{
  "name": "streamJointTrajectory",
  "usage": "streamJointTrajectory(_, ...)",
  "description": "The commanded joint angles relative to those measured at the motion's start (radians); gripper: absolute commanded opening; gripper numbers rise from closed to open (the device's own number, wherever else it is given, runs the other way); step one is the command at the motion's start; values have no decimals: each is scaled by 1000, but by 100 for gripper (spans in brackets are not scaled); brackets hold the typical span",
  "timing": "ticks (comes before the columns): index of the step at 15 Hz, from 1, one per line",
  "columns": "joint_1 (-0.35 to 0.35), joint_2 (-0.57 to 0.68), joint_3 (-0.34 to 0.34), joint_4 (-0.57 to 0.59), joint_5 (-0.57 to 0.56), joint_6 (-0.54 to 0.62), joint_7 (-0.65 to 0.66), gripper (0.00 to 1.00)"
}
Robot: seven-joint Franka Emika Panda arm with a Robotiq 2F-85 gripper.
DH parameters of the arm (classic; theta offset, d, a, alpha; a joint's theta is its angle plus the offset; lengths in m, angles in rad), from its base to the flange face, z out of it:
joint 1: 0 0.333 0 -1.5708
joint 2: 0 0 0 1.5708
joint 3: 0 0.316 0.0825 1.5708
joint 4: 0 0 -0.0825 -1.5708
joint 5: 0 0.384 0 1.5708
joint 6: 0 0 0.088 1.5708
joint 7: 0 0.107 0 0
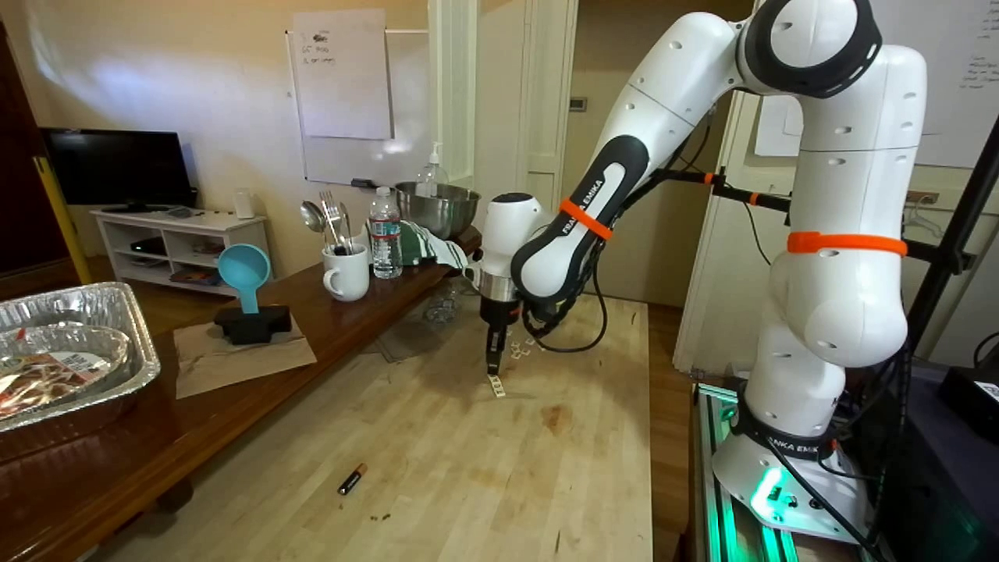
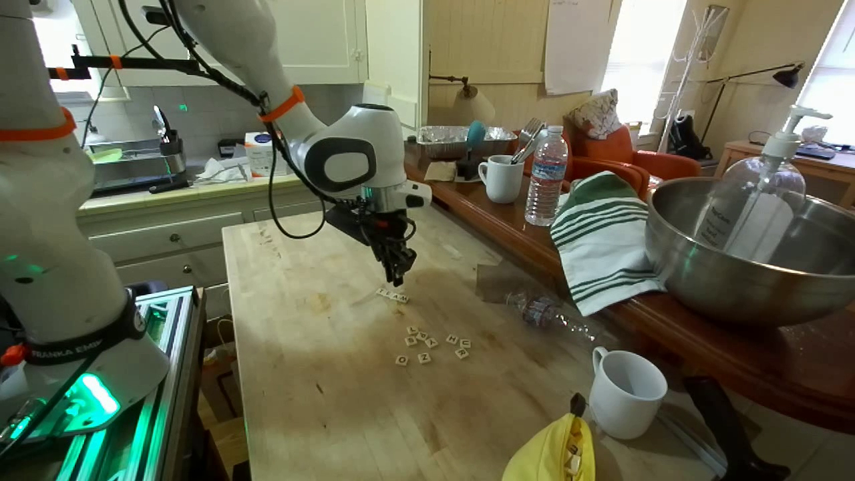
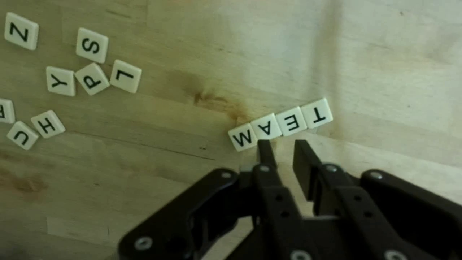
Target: Align the blocks on the table
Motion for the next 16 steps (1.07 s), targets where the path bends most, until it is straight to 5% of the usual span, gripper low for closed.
streamJointTrajectory(1, -17, -34, 16, -28, -24, -7, -137, 55)
streamJointTrajectory(7, -27, -43, 26, -29, -9, -9, -320, 98)
streamJointTrajectory(16, -19, -35, 24, -19, -10, -2, -354, 100)
